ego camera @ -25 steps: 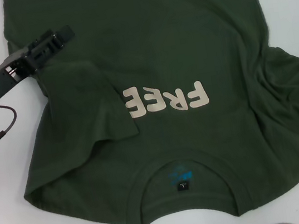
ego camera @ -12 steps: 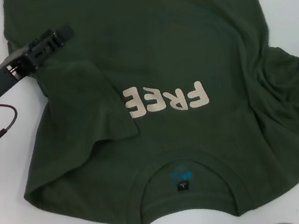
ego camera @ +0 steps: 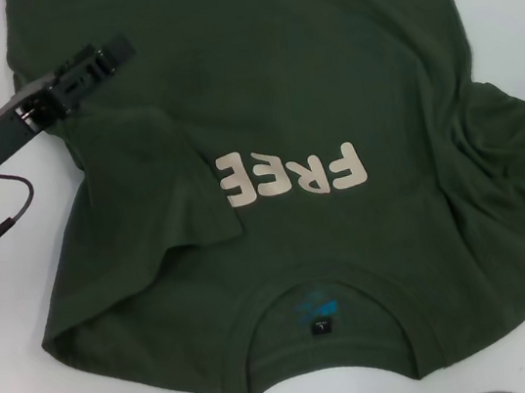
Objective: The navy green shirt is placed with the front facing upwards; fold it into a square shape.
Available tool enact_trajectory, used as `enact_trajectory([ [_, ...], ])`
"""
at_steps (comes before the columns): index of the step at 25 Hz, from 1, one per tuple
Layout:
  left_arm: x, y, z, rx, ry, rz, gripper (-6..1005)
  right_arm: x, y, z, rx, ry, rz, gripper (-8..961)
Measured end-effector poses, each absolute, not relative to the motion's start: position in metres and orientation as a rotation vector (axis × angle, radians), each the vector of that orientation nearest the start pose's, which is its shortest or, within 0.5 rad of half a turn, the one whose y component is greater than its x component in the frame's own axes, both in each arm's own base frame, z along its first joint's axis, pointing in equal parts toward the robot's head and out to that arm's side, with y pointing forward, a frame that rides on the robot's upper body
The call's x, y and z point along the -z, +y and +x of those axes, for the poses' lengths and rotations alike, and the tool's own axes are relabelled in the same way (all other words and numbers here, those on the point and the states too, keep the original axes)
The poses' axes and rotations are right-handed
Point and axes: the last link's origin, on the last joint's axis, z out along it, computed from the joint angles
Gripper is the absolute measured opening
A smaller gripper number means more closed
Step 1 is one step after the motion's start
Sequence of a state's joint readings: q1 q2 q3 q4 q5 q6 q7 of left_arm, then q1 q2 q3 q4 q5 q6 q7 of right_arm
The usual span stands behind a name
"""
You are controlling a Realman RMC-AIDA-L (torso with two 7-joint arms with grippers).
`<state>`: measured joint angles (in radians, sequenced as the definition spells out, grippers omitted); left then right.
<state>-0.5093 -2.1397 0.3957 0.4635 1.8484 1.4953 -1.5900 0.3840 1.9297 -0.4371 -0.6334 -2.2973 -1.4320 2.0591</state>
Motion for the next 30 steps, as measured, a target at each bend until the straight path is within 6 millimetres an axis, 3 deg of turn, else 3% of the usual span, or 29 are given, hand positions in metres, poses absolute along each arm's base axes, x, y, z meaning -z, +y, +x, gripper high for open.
enact_trajectory([
  [7,0.009,0.328,-0.275,1.212,-1.227,-2.205,852,-0.074,0.291,0.389,-0.464,1.724,-2.022,703],
  [12,0.008,0.329,-0.276,1.206,-1.229,-2.199,851,-0.074,0.291,0.388,-0.466,1.724,-2.029,446],
  [23,0.009,0.329,-0.279,1.189,-1.239,-2.184,851,-0.076,0.291,0.383,-0.491,1.714,-2.058,232],
  [26,0.009,0.329,-0.279,1.190,-1.242,-2.185,850,-0.078,0.291,0.382,-0.511,1.709,-2.056,17],
  [30,0.009,0.329,-0.279,1.192,-1.253,-2.183,850,-0.085,0.293,0.382,-0.545,1.693,-2.040,21],
])
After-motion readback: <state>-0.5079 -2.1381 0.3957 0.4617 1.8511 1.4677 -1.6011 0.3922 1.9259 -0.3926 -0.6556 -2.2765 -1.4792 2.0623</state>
